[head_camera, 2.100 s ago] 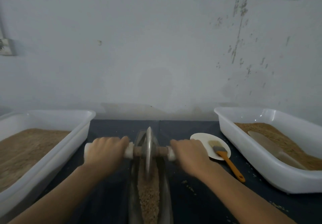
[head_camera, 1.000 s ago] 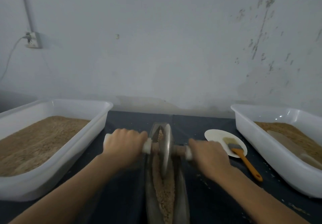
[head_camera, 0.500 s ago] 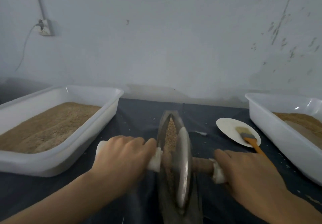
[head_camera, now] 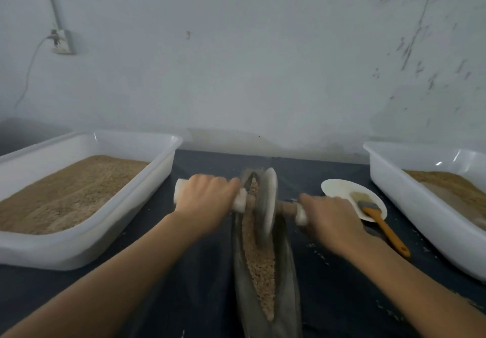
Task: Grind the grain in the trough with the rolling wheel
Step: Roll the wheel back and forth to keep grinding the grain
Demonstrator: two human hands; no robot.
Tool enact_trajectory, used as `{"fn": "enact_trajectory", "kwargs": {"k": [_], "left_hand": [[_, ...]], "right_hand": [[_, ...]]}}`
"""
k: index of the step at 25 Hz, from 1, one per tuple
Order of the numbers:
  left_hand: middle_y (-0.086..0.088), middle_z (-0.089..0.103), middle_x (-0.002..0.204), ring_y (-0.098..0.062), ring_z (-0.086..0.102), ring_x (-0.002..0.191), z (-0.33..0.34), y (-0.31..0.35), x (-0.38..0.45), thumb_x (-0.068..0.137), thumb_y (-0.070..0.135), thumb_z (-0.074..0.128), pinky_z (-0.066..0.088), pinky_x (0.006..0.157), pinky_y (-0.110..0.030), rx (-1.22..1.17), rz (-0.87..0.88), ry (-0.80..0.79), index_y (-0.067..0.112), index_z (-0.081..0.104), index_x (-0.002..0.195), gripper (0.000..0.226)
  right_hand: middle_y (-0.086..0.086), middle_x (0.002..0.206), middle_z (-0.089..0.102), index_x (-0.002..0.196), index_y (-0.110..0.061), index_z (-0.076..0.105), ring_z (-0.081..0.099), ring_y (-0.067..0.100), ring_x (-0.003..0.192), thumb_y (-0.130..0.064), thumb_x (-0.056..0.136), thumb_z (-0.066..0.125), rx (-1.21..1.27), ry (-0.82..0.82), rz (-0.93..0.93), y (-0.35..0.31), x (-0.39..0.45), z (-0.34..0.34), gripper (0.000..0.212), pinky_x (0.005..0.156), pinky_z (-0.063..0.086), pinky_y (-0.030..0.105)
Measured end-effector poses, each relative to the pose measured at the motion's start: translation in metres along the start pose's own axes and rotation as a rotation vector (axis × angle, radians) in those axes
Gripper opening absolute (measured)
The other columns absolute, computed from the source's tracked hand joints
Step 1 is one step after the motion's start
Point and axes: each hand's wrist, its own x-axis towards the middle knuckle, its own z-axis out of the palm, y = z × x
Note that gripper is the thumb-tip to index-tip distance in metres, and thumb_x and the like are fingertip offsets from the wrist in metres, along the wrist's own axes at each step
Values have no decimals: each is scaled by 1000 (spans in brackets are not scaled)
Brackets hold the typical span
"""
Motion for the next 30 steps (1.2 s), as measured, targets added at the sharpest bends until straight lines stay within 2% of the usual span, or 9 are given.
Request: {"fn": "enact_trajectory", "kwargs": {"k": [3,5,9,13,16,19,24,28,30], "left_hand": [[8,52,63,-18,53,52,-17,9,-72,49,20,82,29,50,-26,-141,120,148,25,47,76,44],[9,44,56,-18,47,45,-19,3,-94,38,19,80,19,46,-23,-158,138,186,27,43,71,51],[10,49,53,-14,49,40,-7,-3,-53,35,28,87,15,45,-22,-7,91,37,26,48,70,53],[5,63,85,-20,64,77,12,-11,23,80,33,63,35,56,-31,74,-84,20,26,46,90,21],[5,63,97,-23,63,90,12,-11,26,86,34,54,35,64,-32,32,-93,-20,27,44,98,17],[8,58,80,-18,62,72,-5,0,-34,67,34,72,31,59,-28,-46,13,34,30,46,89,34],[9,41,52,-16,46,40,-23,-1,-83,31,20,79,20,47,-25,-184,148,156,28,45,63,47],[15,48,73,-6,47,63,3,-3,-30,68,44,70,26,57,-25,-15,33,-1,36,31,82,42],[11,59,90,-12,58,79,14,-10,4,82,41,59,34,62,-29,-25,-55,-18,33,34,89,27]], "right_hand": [[-6,58,50,74,-25,46,47,17,44,-24,47,82,-39,264,-239,-5,-60,-25,45,38,28,26],[-5,51,44,68,-22,45,40,16,37,-15,34,82,-64,321,-295,-7,-71,-36,51,40,15,21],[-3,75,62,81,-27,40,59,19,60,-31,64,77,-161,108,-163,-7,-21,-20,41,50,44,34],[3,92,66,88,-26,38,62,31,80,-29,81,62,-93,92,30,-1,49,-5,25,58,31,34],[2,94,66,92,-25,43,62,29,82,-33,84,60,-82,57,23,-3,41,-7,21,60,38,35],[-4,87,63,89,-29,39,61,21,75,-31,78,63,-52,6,-97,-3,-18,-15,26,62,46,36],[-8,54,49,68,-25,51,49,14,40,-26,38,82,-32,135,-236,-7,-66,-36,43,33,35,31],[-6,94,63,98,-31,47,61,17,83,-38,81,62,-32,-36,-46,-4,-8,-19,24,71,48,36],[-3,98,64,98,-28,45,62,23,86,-35,83,60,-60,14,7,-1,28,-11,22,66,41,33]]}}
